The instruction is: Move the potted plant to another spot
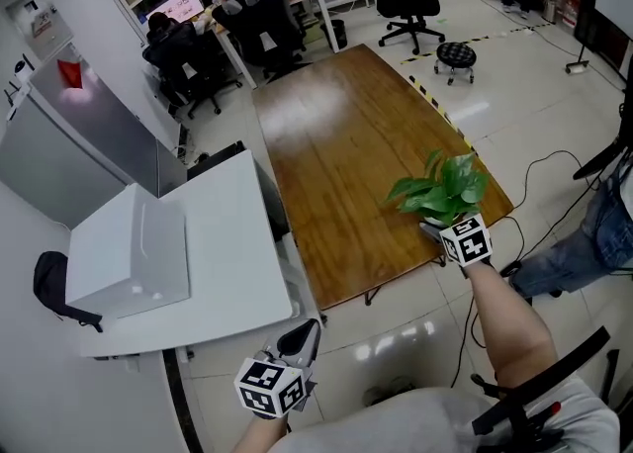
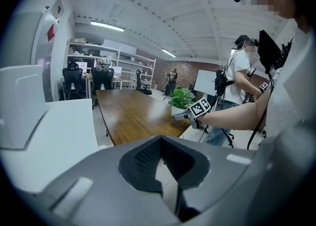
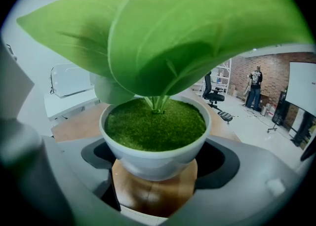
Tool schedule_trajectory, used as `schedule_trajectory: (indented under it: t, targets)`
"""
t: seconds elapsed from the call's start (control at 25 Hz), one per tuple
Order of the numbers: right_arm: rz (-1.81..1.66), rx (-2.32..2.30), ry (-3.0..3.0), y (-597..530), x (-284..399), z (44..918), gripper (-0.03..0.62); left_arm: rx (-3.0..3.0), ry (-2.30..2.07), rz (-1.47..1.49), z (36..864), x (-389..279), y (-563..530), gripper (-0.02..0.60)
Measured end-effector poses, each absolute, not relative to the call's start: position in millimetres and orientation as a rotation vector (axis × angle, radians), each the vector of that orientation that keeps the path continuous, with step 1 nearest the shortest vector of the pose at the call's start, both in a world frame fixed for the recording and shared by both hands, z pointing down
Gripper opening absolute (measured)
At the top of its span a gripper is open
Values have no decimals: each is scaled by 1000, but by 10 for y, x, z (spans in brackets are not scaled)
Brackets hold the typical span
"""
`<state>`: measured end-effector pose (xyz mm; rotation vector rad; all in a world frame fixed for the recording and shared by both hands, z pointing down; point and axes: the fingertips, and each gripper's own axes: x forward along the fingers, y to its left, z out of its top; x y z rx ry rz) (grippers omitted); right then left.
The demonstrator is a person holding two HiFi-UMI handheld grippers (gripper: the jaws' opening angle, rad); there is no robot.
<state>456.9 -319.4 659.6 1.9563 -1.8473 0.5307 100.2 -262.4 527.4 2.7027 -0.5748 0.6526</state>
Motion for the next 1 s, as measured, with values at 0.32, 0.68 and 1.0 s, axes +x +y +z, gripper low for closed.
schedule_trajectory:
  t: [0.32,0.68,1.0]
  targets:
    - [545,1961,-1820,-3197,4623,6856,471,2671,-537,701,5519,1012,-2584,-3]
    - [557,1963,-1825,-3220,4613,6956,471,2664,-552,687,5521,969,-2651,-3]
    - [566,1980,-1843,-3244,4625,6969,474,2664,-586,664,5519,939,-2672,-3]
